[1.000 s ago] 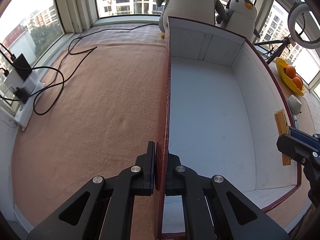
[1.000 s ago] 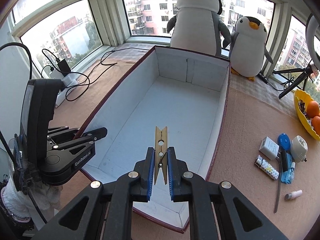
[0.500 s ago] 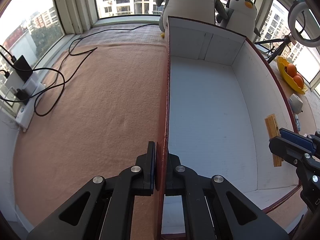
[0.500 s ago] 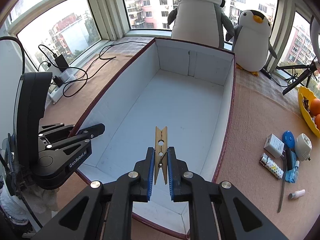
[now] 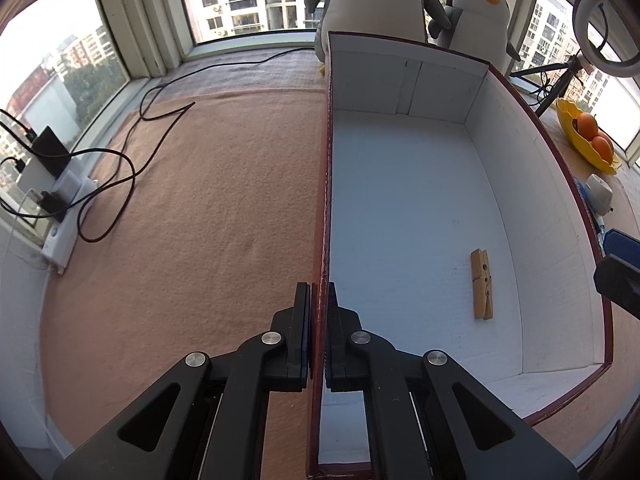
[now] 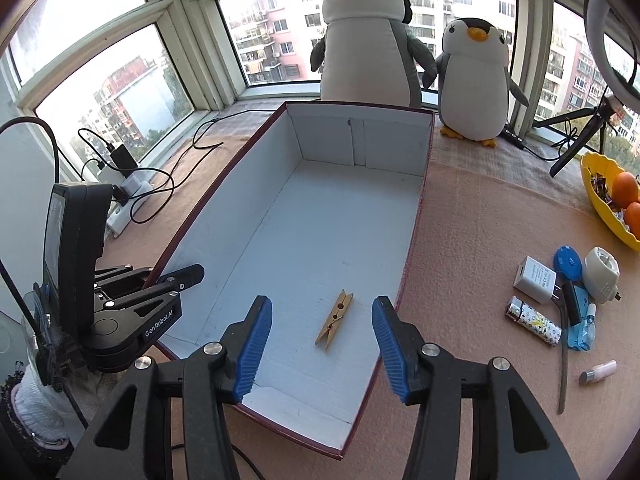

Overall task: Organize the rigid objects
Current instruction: 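Move the right tool to the pink-white tube and grasp it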

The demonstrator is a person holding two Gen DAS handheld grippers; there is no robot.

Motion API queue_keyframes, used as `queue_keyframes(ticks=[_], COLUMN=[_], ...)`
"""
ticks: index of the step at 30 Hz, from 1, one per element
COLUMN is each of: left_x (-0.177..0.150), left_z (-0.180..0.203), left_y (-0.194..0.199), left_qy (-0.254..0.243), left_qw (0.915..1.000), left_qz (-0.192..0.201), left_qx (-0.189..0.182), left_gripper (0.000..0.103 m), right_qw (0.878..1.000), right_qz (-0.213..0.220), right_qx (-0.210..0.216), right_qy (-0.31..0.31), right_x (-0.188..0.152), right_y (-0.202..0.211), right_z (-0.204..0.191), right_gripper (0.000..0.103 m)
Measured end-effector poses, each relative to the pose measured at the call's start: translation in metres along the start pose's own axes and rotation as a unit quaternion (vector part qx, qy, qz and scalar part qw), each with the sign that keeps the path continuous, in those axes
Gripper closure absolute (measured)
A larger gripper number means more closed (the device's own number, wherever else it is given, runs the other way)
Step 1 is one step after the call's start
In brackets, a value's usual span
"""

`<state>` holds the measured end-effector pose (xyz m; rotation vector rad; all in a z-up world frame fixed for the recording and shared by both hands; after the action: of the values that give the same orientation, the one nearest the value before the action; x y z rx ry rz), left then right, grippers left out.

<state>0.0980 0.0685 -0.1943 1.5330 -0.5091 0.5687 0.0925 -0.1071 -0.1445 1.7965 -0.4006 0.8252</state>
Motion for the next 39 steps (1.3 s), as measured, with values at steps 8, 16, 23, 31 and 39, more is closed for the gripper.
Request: queue_keyframes(ticks=[8, 16, 23, 31, 39], left_x=[-0.001, -0.002, -0.002, -0.004, -0.005], left_z=[0.000, 0.003, 0.005, 0.003, 0.000], left_y=[-0.002, -0.001, 0.001, 0.003, 0.006], left_qy=[0.000, 0.002, 0.002, 0.010, 0.025], left_qw=[0.9999, 0.9999, 0.9998, 0.9996, 0.9992], left_qz=[-0.005, -0.008, -0.008, -0.008, -0.006], left_qx=[0.010, 0.012, 0.018, 0.025, 0.032], left_gripper=[0.098, 0.085, 0.085, 0.085, 0.084], right_qw=[0.993, 0.964, 0.921, 0.894, 0.907], right_qz=[0.054, 0.066, 0.011, -0.033, -0.060], right_qx=[-0.017, -0.134, -0.238, -0.210, -0.231], right_qy=[-0.099, -0.218, -0.309, -0.394, -0.348], right_x=[0.005, -0.025, -0.077, -0.100, -0.093], right_y=[0.057, 0.091, 0.076, 0.045, 0.028], right_z=[0.074, 0.191, 0.293, 0.333, 0.330], right_gripper=[0.055, 0.053, 0.053, 0.053, 0.068])
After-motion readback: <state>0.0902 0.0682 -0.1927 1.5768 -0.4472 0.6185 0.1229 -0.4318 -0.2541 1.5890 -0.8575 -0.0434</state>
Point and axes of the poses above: each gripper's, at about its wrist camera, not at the fingertips, and y roughly against the way its jaws point, z to its right, x to its top, the point moved 4 cm from there along -y, roughly the way its jaws point, and after that the axes turned 12 degrees about z, right-handed, at the moved point
